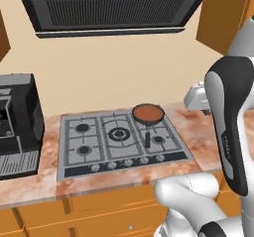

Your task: Retrieve the fish from the fridge and place it on the saucepan with marinade on the stove.

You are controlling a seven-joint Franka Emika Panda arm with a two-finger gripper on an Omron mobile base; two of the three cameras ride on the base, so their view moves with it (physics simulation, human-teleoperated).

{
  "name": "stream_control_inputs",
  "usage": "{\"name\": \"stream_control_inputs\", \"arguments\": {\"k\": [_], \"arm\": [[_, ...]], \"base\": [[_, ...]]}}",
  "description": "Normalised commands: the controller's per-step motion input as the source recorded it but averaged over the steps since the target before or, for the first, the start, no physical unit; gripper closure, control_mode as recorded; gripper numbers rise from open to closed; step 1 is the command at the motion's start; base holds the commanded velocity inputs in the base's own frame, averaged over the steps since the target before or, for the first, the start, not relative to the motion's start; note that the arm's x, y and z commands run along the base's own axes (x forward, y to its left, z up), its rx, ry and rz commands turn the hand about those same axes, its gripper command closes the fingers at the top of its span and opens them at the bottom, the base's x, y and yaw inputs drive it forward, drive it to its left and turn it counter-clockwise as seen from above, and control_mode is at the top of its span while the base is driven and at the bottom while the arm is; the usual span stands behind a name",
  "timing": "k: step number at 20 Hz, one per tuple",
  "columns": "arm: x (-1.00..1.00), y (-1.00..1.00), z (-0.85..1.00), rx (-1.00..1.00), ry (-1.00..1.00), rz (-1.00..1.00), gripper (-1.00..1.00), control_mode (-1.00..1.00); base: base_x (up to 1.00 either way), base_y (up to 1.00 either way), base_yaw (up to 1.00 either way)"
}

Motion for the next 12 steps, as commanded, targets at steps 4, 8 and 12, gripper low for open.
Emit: {"name": "stream_control_inputs", "arguments": {"k": [4,8,12], "arm": [[0.0,0.0,0.0,0.0,0.0,0.0,1.0,1.0],[0.0,0.0,0.0,0.0,0.0,0.0,1.0,1.0],[0.0,0.0,0.0,0.0,0.0,0.0,1.0,1.0]], "base": [[0.32,0.0,-0.01],[0.34,0.04,-0.05],[0.54,0.03,-0.06]]}}
